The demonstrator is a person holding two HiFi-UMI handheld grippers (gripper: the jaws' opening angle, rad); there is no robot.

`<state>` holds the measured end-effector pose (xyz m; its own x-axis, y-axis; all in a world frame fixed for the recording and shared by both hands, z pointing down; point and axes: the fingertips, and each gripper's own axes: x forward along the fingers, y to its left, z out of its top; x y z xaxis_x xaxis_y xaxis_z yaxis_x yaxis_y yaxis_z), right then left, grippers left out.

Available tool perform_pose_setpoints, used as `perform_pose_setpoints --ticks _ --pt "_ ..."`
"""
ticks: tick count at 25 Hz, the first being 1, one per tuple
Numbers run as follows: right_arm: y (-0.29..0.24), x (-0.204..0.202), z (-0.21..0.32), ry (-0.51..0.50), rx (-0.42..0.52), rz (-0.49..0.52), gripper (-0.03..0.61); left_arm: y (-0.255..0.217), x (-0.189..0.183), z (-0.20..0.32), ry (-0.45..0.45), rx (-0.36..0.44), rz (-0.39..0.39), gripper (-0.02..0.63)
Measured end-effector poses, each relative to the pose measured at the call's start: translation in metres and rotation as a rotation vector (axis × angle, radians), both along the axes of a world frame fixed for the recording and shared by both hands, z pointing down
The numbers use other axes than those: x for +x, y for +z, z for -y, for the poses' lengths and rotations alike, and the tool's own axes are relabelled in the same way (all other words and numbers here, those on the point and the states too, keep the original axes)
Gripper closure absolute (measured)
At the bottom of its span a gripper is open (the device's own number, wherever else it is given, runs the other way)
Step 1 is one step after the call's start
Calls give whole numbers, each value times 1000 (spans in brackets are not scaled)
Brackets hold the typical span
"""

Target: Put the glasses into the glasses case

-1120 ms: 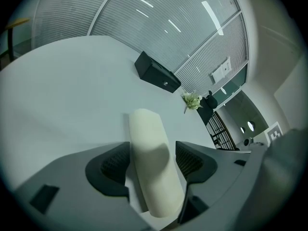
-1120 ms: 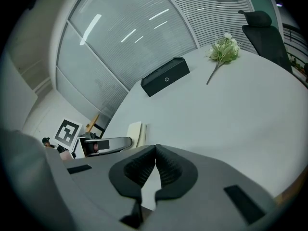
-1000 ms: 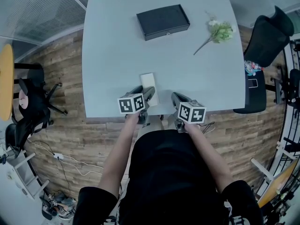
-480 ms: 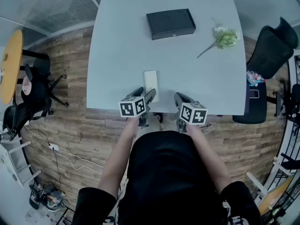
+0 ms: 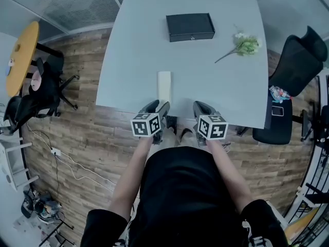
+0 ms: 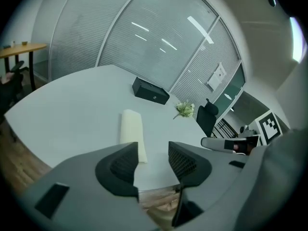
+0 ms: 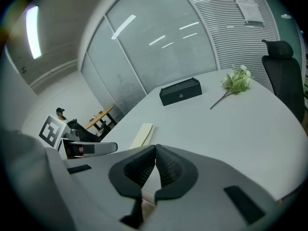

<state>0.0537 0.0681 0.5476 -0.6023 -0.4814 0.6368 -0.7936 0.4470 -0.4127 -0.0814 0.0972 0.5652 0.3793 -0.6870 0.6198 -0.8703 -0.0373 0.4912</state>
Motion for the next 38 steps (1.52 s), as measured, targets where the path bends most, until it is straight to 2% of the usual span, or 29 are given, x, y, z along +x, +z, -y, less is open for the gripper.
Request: perform_pose_setpoints --ticks 1,2,4,9,15,23,32,38 --pt "-4 4 -5 -10 12 -2 561 -4 4 -6 -10 12 6 427" --pt "-7 8 -10 -18 23 -2 561 -8 8 -12 -16 22 12 442" --pt "-13 16 -22 -34 44 -3 561 -15 17 -26 -19 41 20 446" --pt "-27 35 -46 -67 91 6 561 -36 36 -56 -40 98 44 509" --pt "-45 50 -71 -100 167 29 561 -66 43 -87 -88 170 77 561" --pt "-90 64 -93 -155 285 83 561 -110 42 -122 -135 252 105 577" --pt "-144 72 -103 -177 393 177 561 -152 50 -111 -114 365 119 583" --pt "-158 69 -106 -171 456 148 563 -164 45 -125 -97 381 113 583"
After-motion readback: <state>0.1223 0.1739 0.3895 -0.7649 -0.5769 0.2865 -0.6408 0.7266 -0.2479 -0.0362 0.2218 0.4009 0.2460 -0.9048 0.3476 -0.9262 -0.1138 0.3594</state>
